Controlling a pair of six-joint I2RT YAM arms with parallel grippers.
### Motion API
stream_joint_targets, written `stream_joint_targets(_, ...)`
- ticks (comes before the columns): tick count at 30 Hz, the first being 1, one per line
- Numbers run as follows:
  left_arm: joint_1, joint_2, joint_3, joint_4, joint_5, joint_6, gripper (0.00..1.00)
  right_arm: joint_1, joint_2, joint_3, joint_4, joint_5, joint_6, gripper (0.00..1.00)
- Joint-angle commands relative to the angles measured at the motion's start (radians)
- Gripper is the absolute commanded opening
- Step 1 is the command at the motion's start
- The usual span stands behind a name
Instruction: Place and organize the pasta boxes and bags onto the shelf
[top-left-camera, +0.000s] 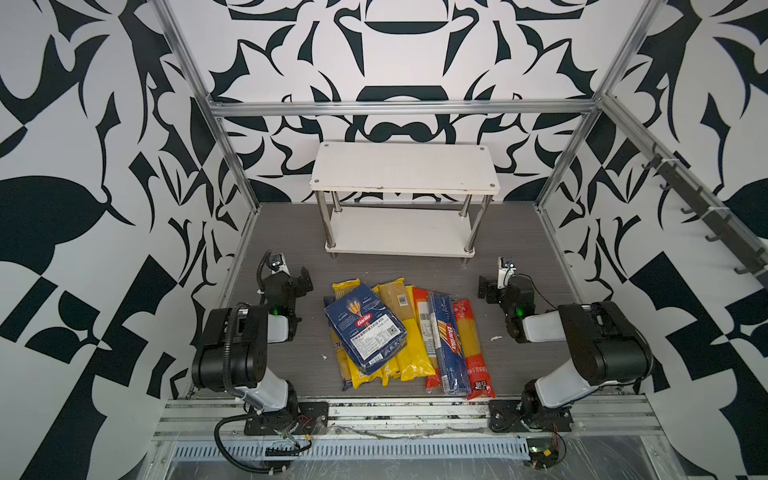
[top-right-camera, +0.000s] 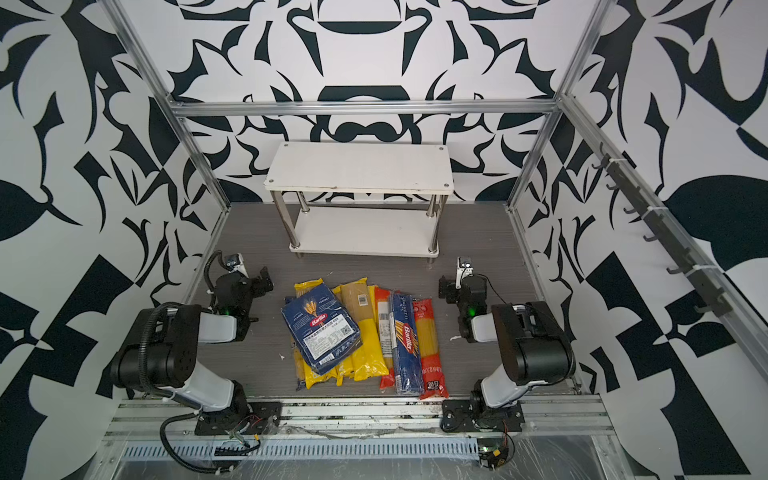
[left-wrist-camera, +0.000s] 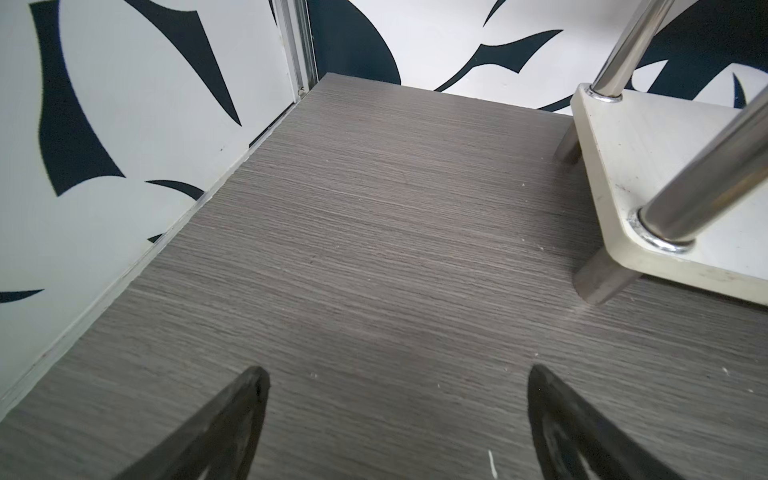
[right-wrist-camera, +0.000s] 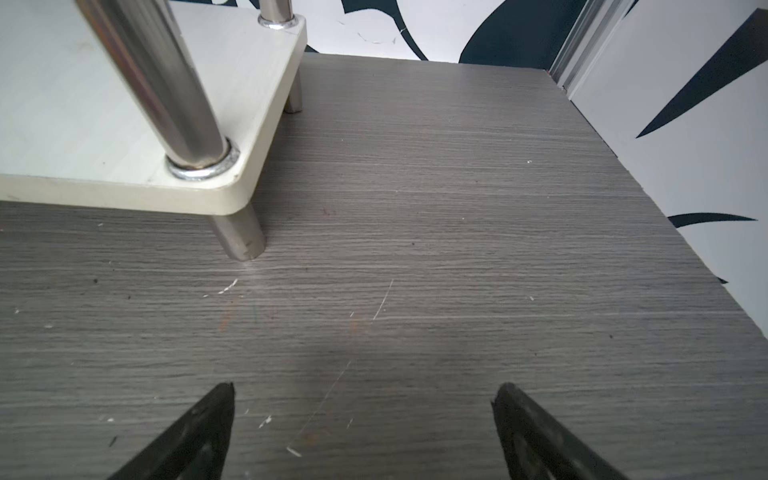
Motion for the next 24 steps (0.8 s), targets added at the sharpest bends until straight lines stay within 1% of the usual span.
stream_joint_targets(1, 0.004, -0.007, 0.001, 0.027, -0.007, -0.009, 0.99, -0.001, -0.021, 0.019, 0.023, 0.001, 0.003, 1.0)
stream_joint_targets(24, 0.004, -0.005, 0.006, 0.019, 0.001, -0.006, 0.99, 0.0, -0.019, 0.022, 0.024, -0.002, 0.0, 1.0)
